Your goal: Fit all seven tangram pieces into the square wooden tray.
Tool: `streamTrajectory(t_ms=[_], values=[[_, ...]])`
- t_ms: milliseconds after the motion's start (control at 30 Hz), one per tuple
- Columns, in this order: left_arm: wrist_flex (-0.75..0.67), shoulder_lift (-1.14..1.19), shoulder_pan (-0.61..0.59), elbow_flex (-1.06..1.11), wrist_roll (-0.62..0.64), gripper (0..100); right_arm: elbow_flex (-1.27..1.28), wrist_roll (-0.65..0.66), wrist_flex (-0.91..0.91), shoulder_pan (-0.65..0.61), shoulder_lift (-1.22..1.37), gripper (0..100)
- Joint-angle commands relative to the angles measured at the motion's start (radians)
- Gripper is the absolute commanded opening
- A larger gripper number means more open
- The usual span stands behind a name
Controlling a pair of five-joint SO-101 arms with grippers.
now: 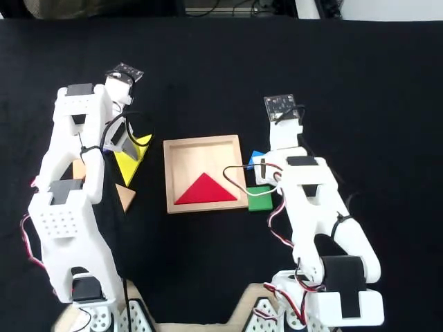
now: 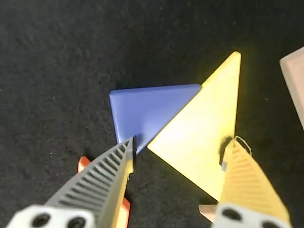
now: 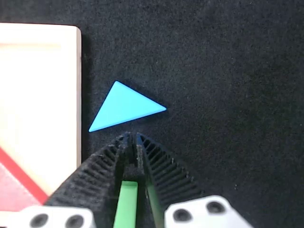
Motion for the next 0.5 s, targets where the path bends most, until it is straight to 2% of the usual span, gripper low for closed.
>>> streamTrajectory(t_ms=[0, 467], values=[[0.003, -0.003, 0.013, -0.035, -0.015, 29, -0.028, 0.009, -0.020, -0.012, -0.001, 1.1], [-0.002, -0.002, 0.081, 0.027, -0.015, 29, -0.028, 0.009, -0.020, -0.012, -0.001, 1.1]])
